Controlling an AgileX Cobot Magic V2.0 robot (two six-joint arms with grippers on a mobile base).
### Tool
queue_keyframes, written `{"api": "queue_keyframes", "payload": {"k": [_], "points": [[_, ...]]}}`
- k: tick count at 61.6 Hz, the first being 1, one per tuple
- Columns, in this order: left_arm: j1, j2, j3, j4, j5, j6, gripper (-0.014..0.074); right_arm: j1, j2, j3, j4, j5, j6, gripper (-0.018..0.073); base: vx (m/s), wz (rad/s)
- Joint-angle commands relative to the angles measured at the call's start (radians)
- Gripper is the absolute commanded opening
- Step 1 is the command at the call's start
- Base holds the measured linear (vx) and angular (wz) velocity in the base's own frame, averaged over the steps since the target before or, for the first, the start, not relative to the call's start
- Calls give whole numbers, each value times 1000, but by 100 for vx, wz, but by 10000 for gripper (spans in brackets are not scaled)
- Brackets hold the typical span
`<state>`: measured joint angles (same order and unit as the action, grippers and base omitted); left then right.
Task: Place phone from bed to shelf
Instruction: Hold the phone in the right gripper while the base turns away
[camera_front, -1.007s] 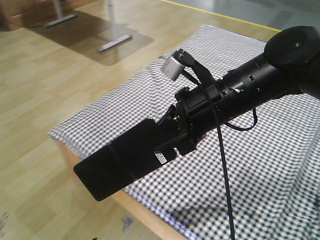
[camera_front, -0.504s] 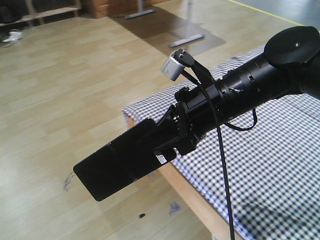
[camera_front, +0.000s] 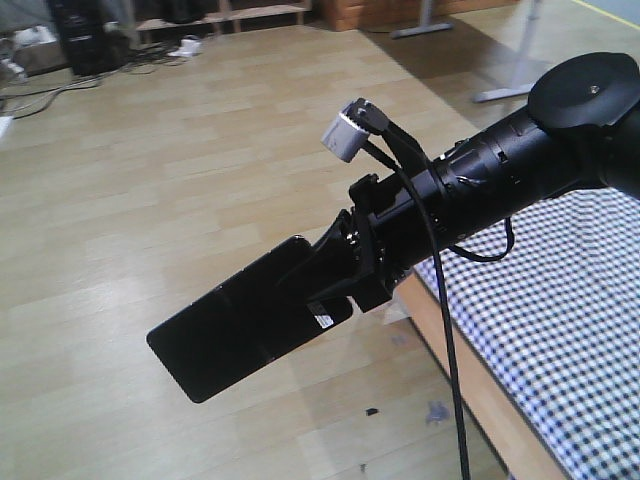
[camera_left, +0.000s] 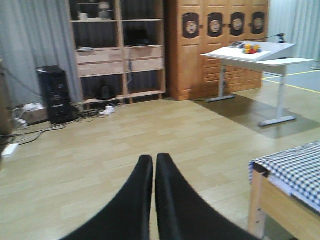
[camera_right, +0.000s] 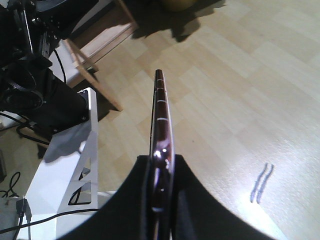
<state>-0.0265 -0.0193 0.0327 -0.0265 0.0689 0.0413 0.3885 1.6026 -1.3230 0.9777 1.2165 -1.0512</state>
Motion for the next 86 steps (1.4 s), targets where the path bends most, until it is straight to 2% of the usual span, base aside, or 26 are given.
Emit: {"api": "queue_keyframes", "payload": {"k": [1, 51, 86], "points": [[2, -8, -24, -11, -75, -9, 1, -2, -44, -24, 81, 71, -3, -2, -13, 51], [2, -8, -24, -11, -75, -9, 1, -2, -44, -24, 81, 71, -3, -2, -11, 41], [2, -8, -24, -11, -75, -9, 1, -2, -44, -24, 81, 71, -3, -2, 1, 6]]}}
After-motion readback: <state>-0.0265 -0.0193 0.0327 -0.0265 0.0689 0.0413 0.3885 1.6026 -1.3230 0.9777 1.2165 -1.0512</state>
